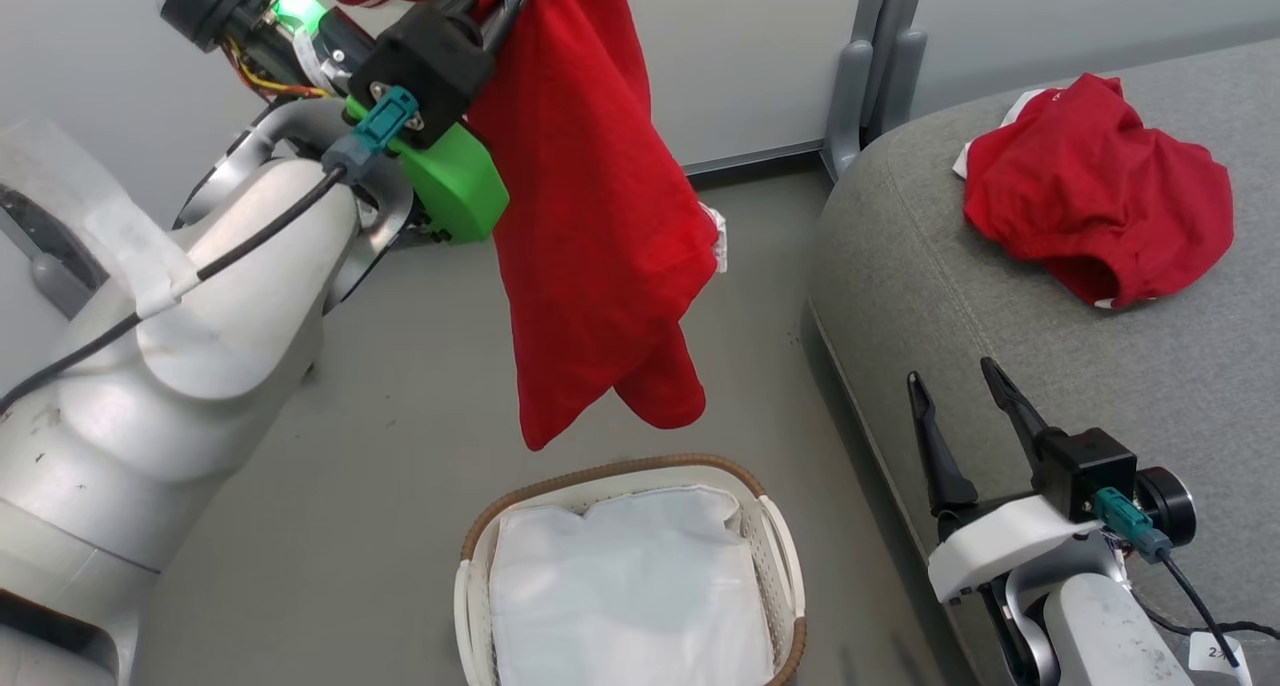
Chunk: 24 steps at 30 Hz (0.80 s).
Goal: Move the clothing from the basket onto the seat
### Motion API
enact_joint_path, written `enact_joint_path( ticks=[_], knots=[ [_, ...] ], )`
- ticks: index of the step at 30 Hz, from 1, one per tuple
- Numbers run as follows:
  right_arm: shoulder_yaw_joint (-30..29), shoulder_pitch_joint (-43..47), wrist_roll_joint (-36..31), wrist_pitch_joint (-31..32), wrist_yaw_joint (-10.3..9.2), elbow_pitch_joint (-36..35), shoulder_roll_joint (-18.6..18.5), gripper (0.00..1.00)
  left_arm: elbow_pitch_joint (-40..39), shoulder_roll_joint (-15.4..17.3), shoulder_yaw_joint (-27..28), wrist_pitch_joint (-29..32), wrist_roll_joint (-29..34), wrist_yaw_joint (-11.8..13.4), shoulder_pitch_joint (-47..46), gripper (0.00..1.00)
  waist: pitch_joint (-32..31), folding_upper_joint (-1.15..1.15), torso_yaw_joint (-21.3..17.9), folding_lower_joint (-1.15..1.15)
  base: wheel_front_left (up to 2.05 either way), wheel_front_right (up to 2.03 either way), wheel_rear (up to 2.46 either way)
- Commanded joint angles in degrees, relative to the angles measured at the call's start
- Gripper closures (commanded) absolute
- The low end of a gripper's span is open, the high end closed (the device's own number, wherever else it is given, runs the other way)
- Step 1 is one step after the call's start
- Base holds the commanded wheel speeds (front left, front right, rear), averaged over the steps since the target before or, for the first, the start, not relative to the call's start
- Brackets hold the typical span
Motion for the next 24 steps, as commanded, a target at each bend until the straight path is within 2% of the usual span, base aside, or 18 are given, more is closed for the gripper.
enact_joint_path(
  ticks=[1, 8, 18, 24],
  knots=[
    [0.3, 0.5, -0.2, -0.1, -0.08, 0.1, -0.2, 0.0, 0.0, -0.3, 0.3, 0.2, -0.5, -0.2, -1.1, 1.0, -0.3, 0.0, -0.2, 0.01, 0.0, 0.0, 0.0],
    [4.3, -0.6, 2.5, -0.1, -0.08, -0.8, -0.2, 0.0, 0.3, -2.1, 0.3, 0.5, -1.3, 0.1, -3.0, 1.0, -1.2, 0.0, -0.2, 0.01, 0.0, 0.0, 0.0],
    [17.3, -6.9, 8.8, -0.1, -0.08, -2.6, -0.2, 0.0, 0.9, -4.2, -0.5, 0.4, -1.7, 0.5, -4.3, 1.0, -1.3, 0.0, 0.4, 0.01, 0.0, 0.0, 0.0],
    [20.4, -11.2, 11.2, -0.1, -0.08, -1.1, -0.2, 0.0, 1.5, -6.0, -1.2, 0.0, -1.9, 0.4, -5.2, 1.0, -1.3, 0.0, 1.7, 0.01, 0.0, 0.0, 0.0]
  ],
)
